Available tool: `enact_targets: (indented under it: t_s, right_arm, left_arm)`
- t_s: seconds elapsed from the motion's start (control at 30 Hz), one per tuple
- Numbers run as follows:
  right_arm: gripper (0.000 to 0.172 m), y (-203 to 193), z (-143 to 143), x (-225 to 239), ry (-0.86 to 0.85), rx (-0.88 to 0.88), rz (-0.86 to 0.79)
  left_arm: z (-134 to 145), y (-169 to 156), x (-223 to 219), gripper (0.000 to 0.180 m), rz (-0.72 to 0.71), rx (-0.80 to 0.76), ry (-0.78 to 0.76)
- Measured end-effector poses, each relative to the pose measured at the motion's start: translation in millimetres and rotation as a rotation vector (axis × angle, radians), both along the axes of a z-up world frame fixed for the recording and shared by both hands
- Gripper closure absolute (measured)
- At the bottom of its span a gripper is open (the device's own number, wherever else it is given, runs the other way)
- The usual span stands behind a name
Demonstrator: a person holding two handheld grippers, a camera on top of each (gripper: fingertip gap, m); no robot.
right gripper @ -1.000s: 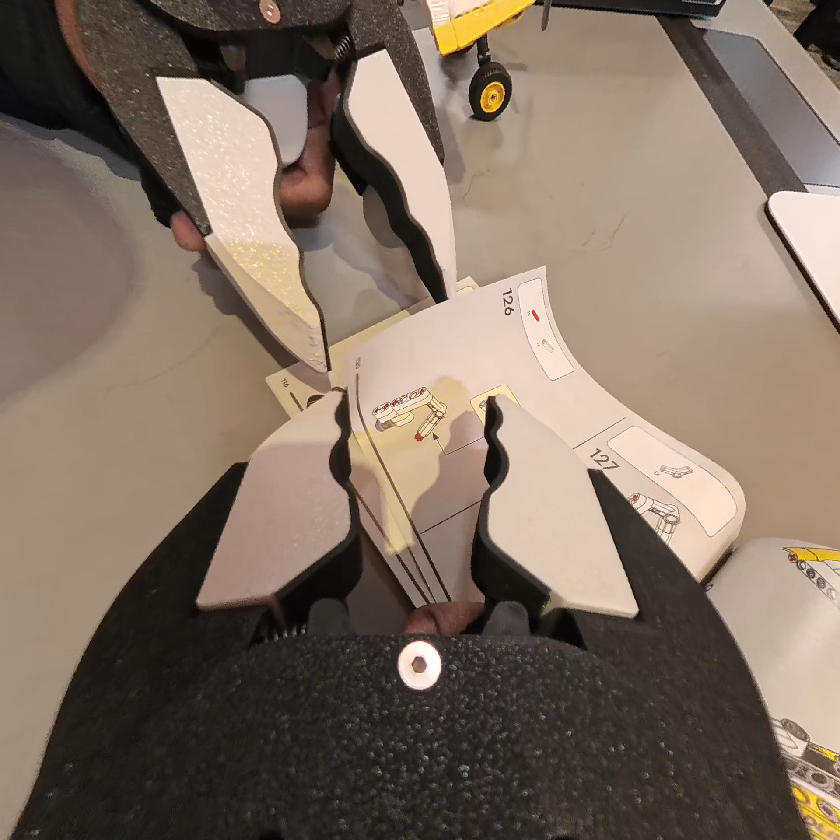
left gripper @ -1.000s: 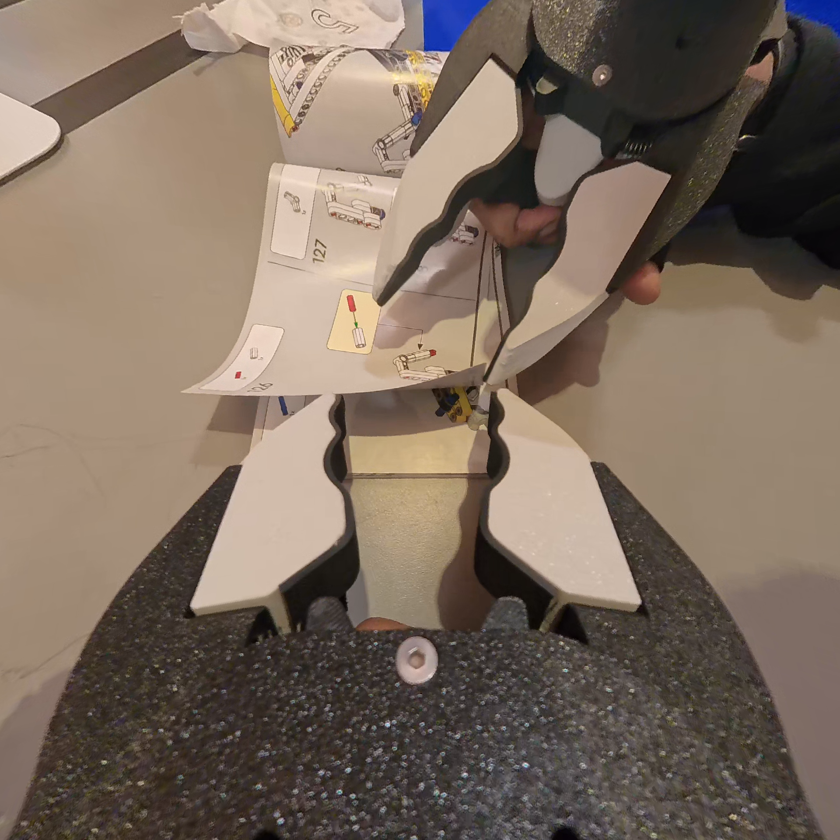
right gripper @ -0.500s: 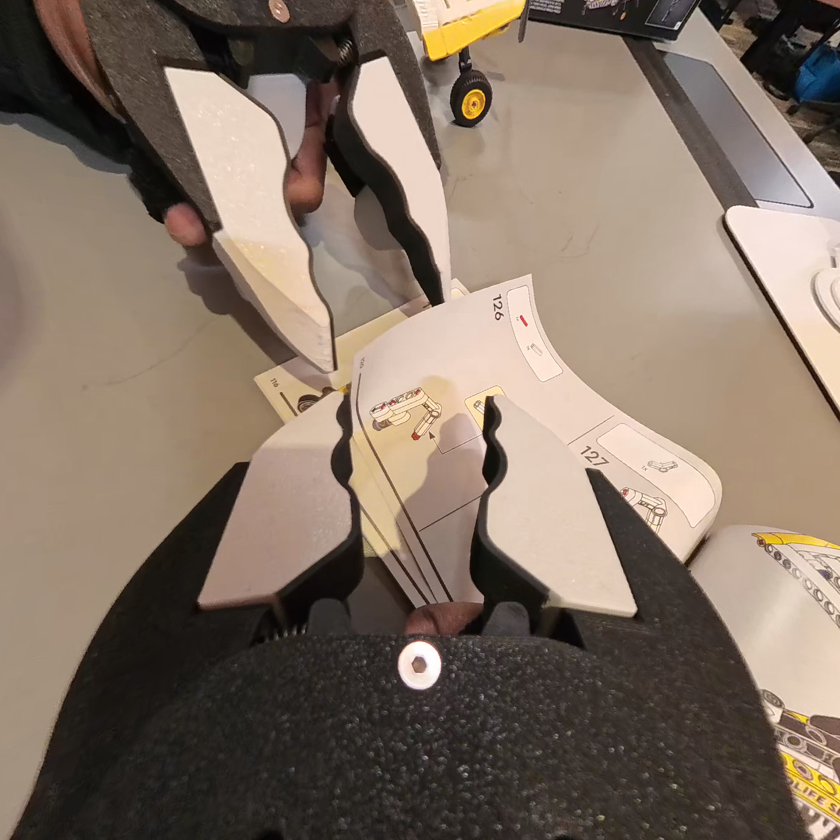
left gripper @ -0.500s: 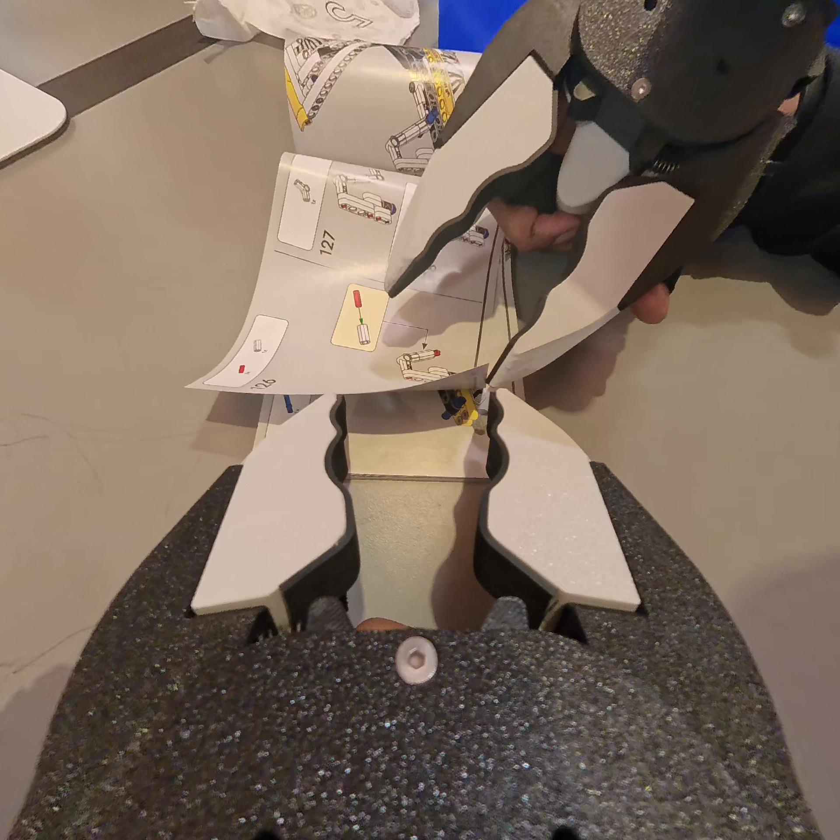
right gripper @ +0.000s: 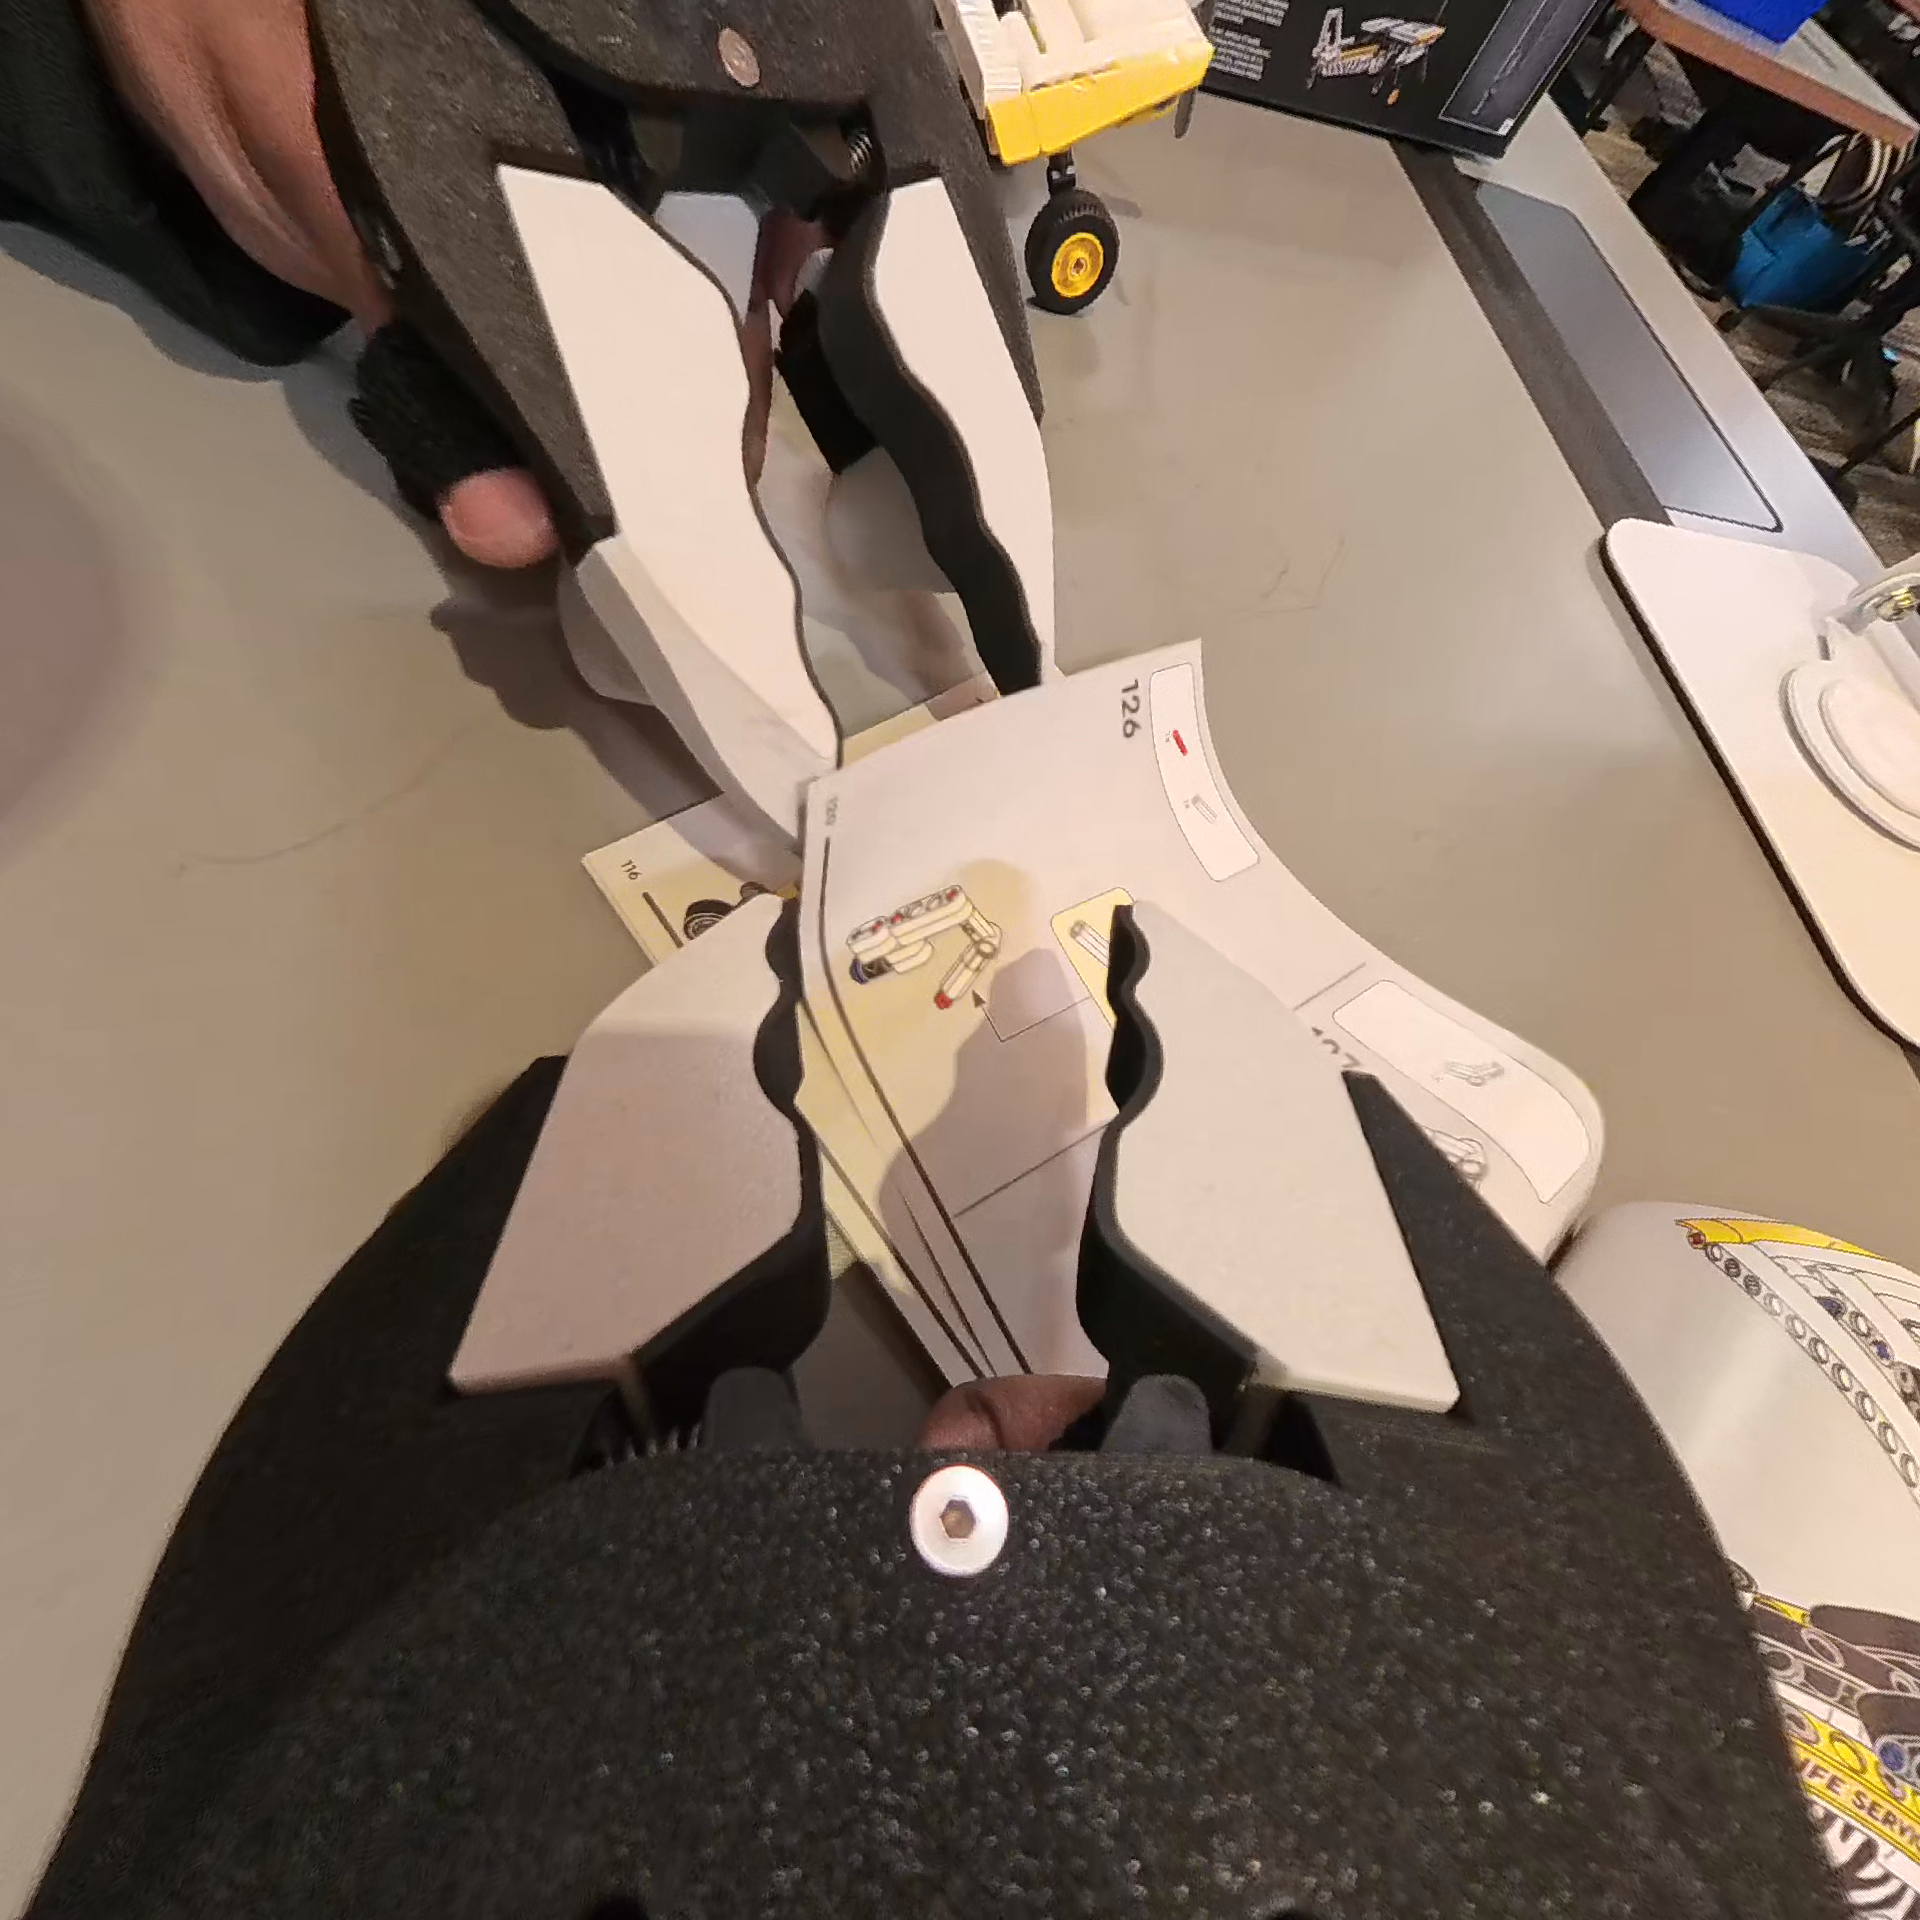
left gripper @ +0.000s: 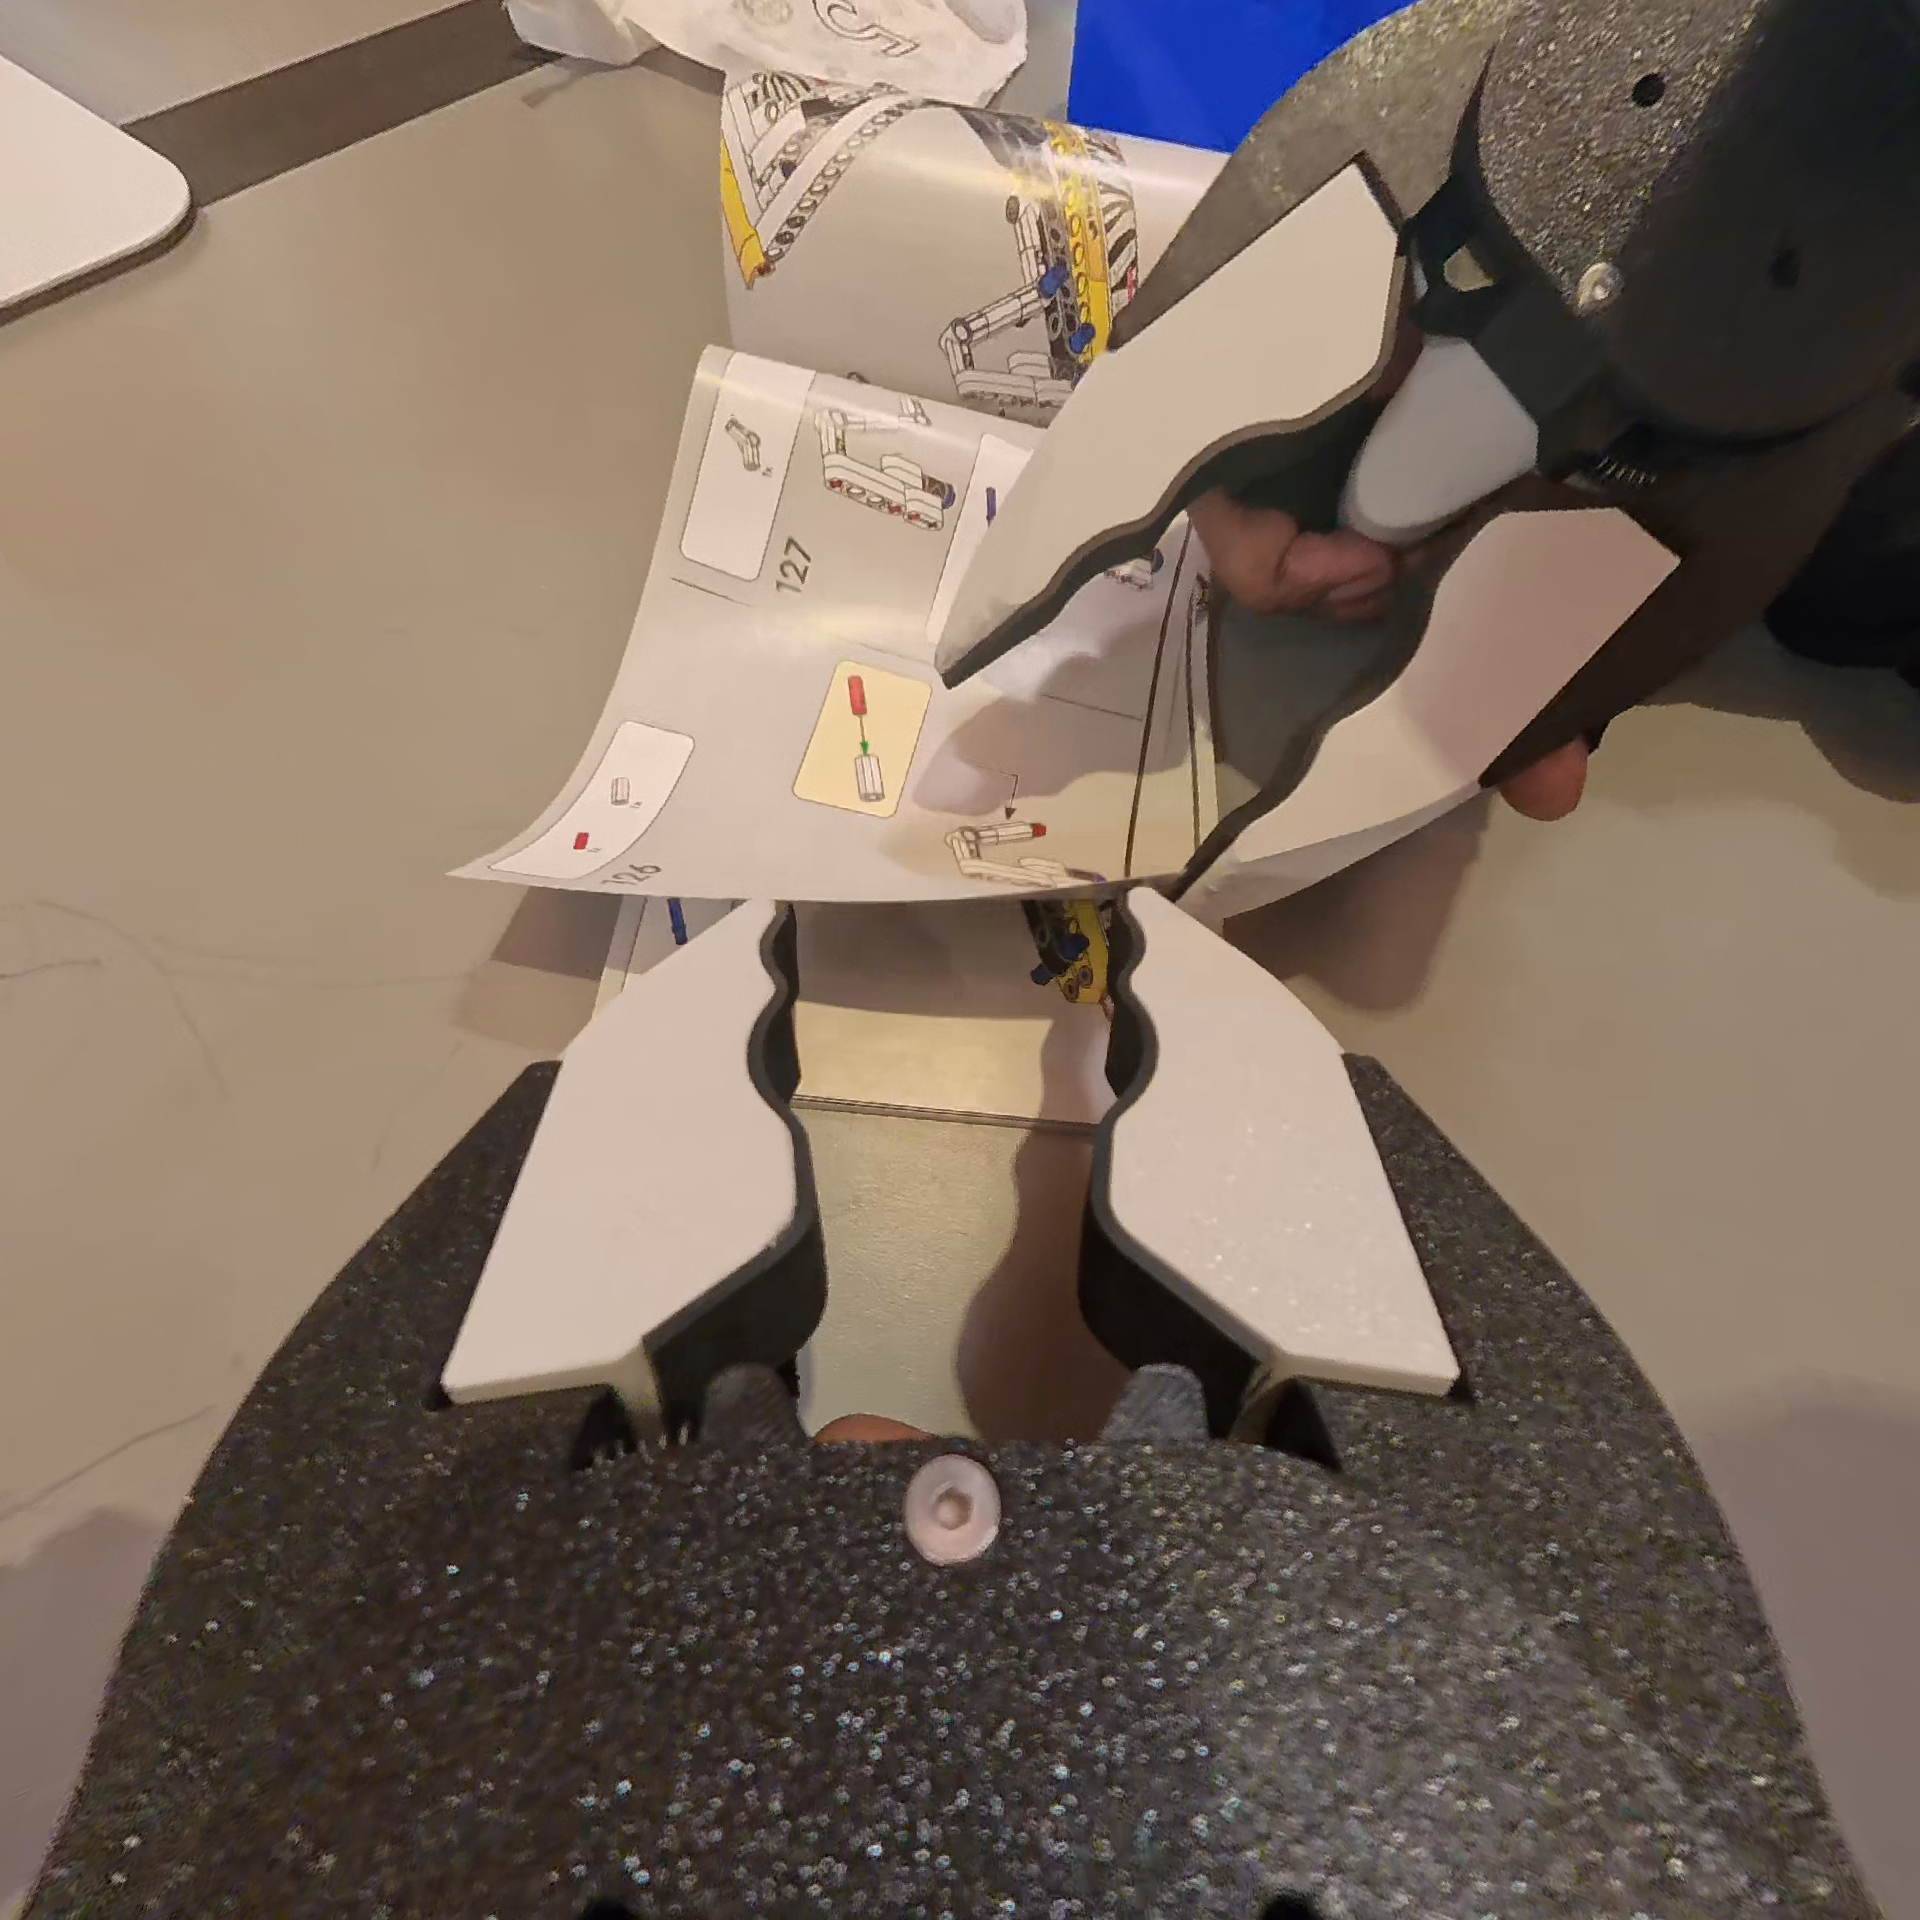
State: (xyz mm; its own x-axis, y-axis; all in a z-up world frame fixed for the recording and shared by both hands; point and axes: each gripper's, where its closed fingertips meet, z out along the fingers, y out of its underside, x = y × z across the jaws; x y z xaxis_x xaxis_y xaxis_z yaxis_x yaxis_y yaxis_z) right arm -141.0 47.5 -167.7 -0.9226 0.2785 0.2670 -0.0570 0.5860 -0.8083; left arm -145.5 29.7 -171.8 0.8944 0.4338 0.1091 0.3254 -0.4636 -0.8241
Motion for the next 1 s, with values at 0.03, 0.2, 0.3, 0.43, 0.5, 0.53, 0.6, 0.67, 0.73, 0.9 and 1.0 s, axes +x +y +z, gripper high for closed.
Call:
enact_targets:
  t_s: [0.03, 0.2, 0.3, 0.43, 0.5, 0.53, 0.6, 0.67, 0.73, 0.9, 1.0]
  right_arm:
    - [0.115, 0, 0, 0, 0.002, 0.002, 0.001]
    - [0.115, -1, 1, 3, 0.013, -0.004, 0.017]
    - [0.115, -3, 8, 10, -0.061, -0.071, 0.049]
    - [0.115, -5, 19, 17, -0.186, -0.176, 0.068]
    - [0.113, -7, 25, 17, -0.245, -0.215, 0.054]
    - [0.113, -7, 29, 15, -0.272, -0.238, 0.033]
    - [0.113, -8, 33, 14, -0.350, -0.285, 0.010]
    - [0.112, -9, 29, 13, -0.437, -0.304, -0.005]
    - [0.112, -7, 21, 11, -0.489, -0.295, -0.022]
    - [0.115, -6, 11, 9, -0.525, -0.248, -0.058]
    - [0.116, -8, 2, 11, -0.482, -0.167, -0.072]
  left_arm:
    - [0, 0, 0, 0.122, 0.000, 0.001, 0.000]
    - [0, 0, 0, 0.123, -0.003, 0.000, -0.001]
    - [2, 0, 1, 0.123, -0.006, 0.004, 0.015]
    - [3, 1, 4, 0.123, -0.027, -0.007, 0.057]
    - [3, 2, 6, 0.123, -0.040, -0.012, 0.073]
    - [3, 2, 7, 0.123, -0.047, -0.012, 0.078]
    - [4, 3, 9, 0.123, -0.058, -0.008, 0.080]
    - [5, 3, 10, 0.124, -0.068, 0.002, 0.077]
    - [6, 3, 11, 0.124, -0.078, 0.014, 0.070]
    - [5, 2, 13, 0.124, -0.093, 0.012, 0.055]
    - [1, 0, 16, 0.124, -0.106, -0.024, 0.051]
